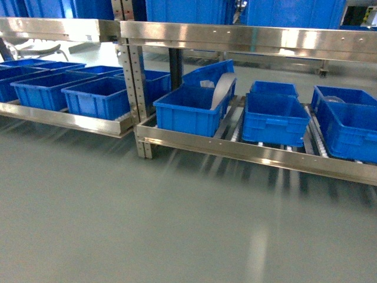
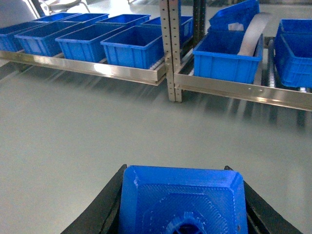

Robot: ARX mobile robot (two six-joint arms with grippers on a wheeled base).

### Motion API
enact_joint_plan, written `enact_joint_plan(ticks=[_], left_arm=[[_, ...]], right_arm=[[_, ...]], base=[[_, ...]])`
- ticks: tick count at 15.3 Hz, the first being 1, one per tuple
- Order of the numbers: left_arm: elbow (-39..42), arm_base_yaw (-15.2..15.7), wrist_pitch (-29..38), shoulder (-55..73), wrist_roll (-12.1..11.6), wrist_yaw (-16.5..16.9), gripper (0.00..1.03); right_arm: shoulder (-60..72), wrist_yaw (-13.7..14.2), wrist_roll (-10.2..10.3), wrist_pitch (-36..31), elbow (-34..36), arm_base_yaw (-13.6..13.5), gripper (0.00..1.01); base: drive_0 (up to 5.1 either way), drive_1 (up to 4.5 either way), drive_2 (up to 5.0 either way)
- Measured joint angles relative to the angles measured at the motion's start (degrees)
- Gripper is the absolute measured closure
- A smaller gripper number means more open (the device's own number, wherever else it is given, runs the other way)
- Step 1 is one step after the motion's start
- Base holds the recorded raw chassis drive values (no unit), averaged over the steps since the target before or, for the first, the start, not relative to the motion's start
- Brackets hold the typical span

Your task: Sort blue parts and orange caps into right shelf containers

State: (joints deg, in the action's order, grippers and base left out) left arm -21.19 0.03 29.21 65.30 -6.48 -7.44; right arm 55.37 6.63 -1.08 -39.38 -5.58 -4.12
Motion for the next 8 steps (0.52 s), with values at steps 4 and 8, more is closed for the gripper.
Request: enact_joint_plan(ticks=[4,8], left_arm=[[0.00,0.00,0.02,0.00,0.00,-0.02,0.59],[0.00,0.00,0.00,0.00,0.00,0.00,0.59]], right_arm=[[0.00,0.00,0.00,0.00,0.00,0.00,0.59],[0.00,0.02,0.00,0.00,0.00,0.00,0.59]], base=[[-1.6,-1.59,-1.6],[-1.6,-1.62,-1.6]])
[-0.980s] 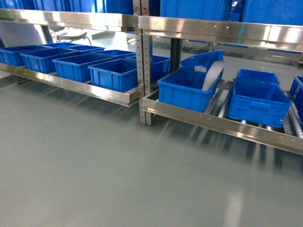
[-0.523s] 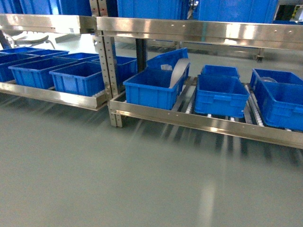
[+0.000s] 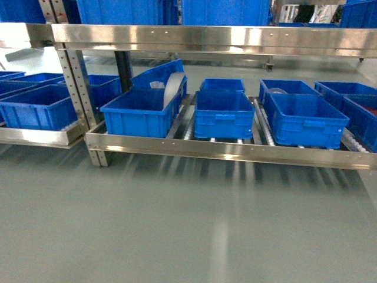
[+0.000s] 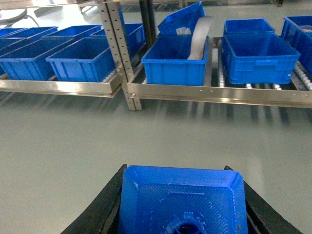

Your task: Sort blue parts and orange caps into right shelf containers

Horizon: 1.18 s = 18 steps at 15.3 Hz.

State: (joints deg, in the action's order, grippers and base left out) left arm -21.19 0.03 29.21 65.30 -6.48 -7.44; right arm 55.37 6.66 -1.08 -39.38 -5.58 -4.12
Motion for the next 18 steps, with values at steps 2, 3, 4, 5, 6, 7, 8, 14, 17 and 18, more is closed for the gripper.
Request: enact_joint_plan(ticks=[2,3,4,5,6,7,8,14,17,18], left_arm=[[0.00,0.00,0.00,0.00,0.00,0.02,0.59],[0.00,0.00,-0.02,0.00,0.00,0.02,0.59],[0.00,-0.02,0.02,0.00,0.00,0.04,0.59],[0.00,-0.28,-0.02,0.00,0.00,0.39,0.59],[0.00,0.07,-0.02,-0.09,0.00,-0.04,0.59],[0.00,0.22,-0.02,-0.09,0.00,-0.20,0.59],[0.00,-0.09,0.00,-0.09,0.00,0.22,0.59],[0.00,-0.09,-0.02,-0.09,0.00,0.15,0.59],[0.00,-0.04,0.00,-0.09,0.00,0.11,0.59],[0.00,-0.04,-0.02,-0.09,0.00,0.11,0.59]], right_arm=[[0.00,-0.02,0.00,0.02,0.00,0.00,0.59],[0.00,-0.02,0.00,0.00,0.00,0.00,0.59],[-0.02,0.17,0.00,0.00,0.00,0.00,0.59],[-0.04,0.13,0.00,0.00,0.00,0.00,0.59],[0.00,-0.07,0.00,0.04,0.00,-0.07,0.59],[0.00,-0.07,0.00,-0.04,0.00,-0.02,0.59],[0.00,-0.02,0.00,0.00,0.00,0.00,0.59],[0.00,-0.02,0.00,0.00,0.00,0.00,0.59],[0.00,-0.04,0.00,0.00,0.00,0.00,0.59],[0.00,-0.04,0.00,0.00,0.00,0.00,0.59]], base=[[-1.7,-1.66,-1.7],[-1.7,-1.69,-1.7],[-0.4,-0.41,-0.4],[-0.4,-0.41,-0.4],[-1.3,-1.29,-1.3],[-1.3,-1.29,-1.3],[0.0,0.00,0.0],[0.0,0.00,0.0],[0.0,0.00,0.0],[0.0,0.00,0.0]])
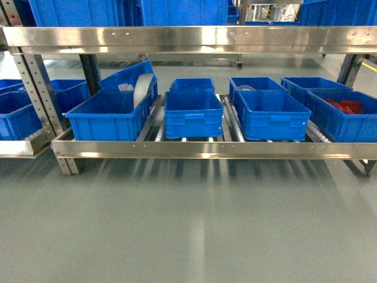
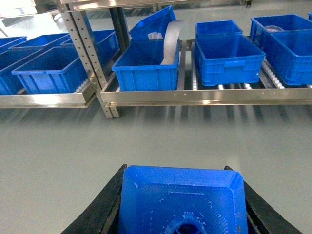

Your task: Sort blue parts and orange caps into right shelf containers

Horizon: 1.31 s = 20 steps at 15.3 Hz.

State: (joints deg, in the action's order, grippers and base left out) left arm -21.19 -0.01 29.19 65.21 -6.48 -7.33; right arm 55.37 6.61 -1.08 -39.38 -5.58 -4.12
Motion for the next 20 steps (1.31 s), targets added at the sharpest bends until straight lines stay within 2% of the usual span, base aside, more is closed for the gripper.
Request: enact_joint_plan(ticks=[20], left_arm=[[0.00,0.00,0.02,0.00,0.00,0.02,0.59]], right_arm=[[0.00,0.00,0.00,0.07,-0.02,0.00,0.59]], base=[[0.0,0.00,0.0]])
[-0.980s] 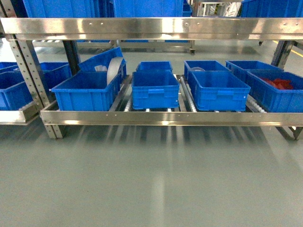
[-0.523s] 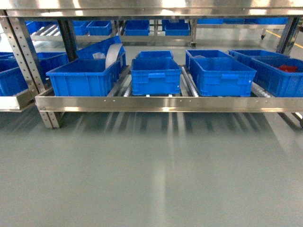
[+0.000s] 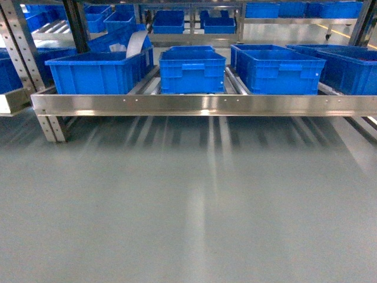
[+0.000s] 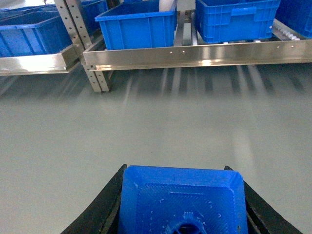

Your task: Sort blue parts and orange caps into right shelf containers

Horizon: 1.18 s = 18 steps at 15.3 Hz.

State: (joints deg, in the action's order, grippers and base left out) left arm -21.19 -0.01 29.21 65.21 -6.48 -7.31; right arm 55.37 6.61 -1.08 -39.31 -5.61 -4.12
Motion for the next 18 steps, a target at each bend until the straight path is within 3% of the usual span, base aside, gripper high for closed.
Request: enact_joint_plan(ticks=[18], left_arm=[[0.02,0.00,-0.04,-0.02,0.00,0.00,0.59]], right_arm=[[-0.02,-0.04,-0.02,-0.07,0.00,0.00,0.59]], base=[[0.2,0.05,-0.3]])
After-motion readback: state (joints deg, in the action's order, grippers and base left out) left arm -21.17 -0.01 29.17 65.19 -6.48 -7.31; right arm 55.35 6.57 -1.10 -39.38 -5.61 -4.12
